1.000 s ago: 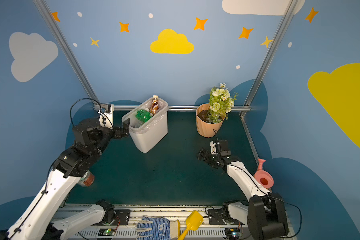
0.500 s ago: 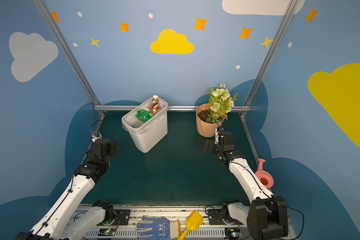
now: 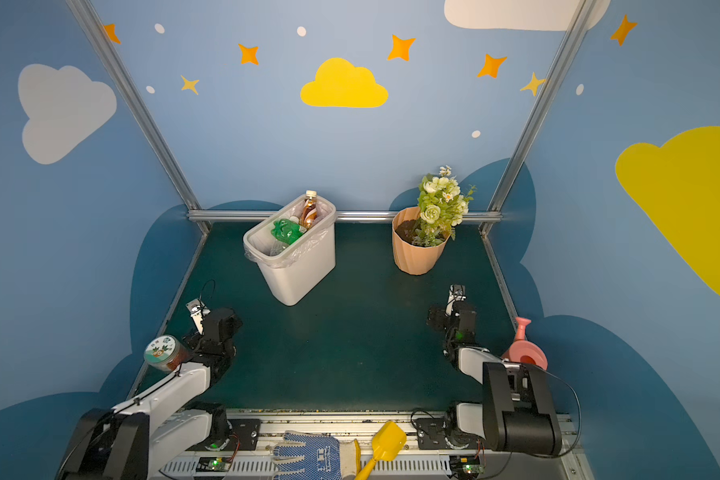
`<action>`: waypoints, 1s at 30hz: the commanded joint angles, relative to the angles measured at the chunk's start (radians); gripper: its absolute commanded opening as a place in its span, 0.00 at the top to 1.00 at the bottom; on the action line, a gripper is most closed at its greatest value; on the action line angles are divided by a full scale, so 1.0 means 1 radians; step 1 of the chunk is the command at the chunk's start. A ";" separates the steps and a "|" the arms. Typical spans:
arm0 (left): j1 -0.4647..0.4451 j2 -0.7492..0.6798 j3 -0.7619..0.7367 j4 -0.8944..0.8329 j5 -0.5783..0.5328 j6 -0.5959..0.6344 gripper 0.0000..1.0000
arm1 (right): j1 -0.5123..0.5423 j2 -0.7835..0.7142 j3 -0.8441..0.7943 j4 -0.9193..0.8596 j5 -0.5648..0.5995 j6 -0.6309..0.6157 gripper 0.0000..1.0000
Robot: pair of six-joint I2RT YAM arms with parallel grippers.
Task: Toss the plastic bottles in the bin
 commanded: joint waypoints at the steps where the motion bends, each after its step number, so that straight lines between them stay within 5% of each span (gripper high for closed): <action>1: 0.030 0.119 0.000 0.358 0.062 0.113 0.00 | -0.015 0.187 0.025 0.348 -0.159 -0.015 0.03; 4: 0.053 0.299 0.053 0.479 0.209 0.153 0.00 | 0.001 0.134 0.113 0.106 -0.169 -0.052 0.03; 7: 0.043 0.407 0.158 0.378 0.475 0.301 0.00 | 0.006 0.152 0.095 0.157 -0.160 -0.055 0.03; 8: 0.043 0.459 0.138 0.499 0.451 0.276 0.00 | 0.008 0.153 0.097 0.158 -0.158 -0.056 0.03; 10: 0.045 0.440 0.132 0.471 0.363 0.233 0.00 | 0.008 0.152 0.096 0.154 -0.155 -0.058 0.03; 12: 0.055 0.407 0.183 0.323 0.388 0.234 0.00 | 0.009 0.152 0.095 0.156 -0.154 -0.057 0.03; 30: 0.054 0.409 0.174 0.342 0.386 0.232 0.00 | 0.012 0.152 0.096 0.157 -0.147 -0.060 0.03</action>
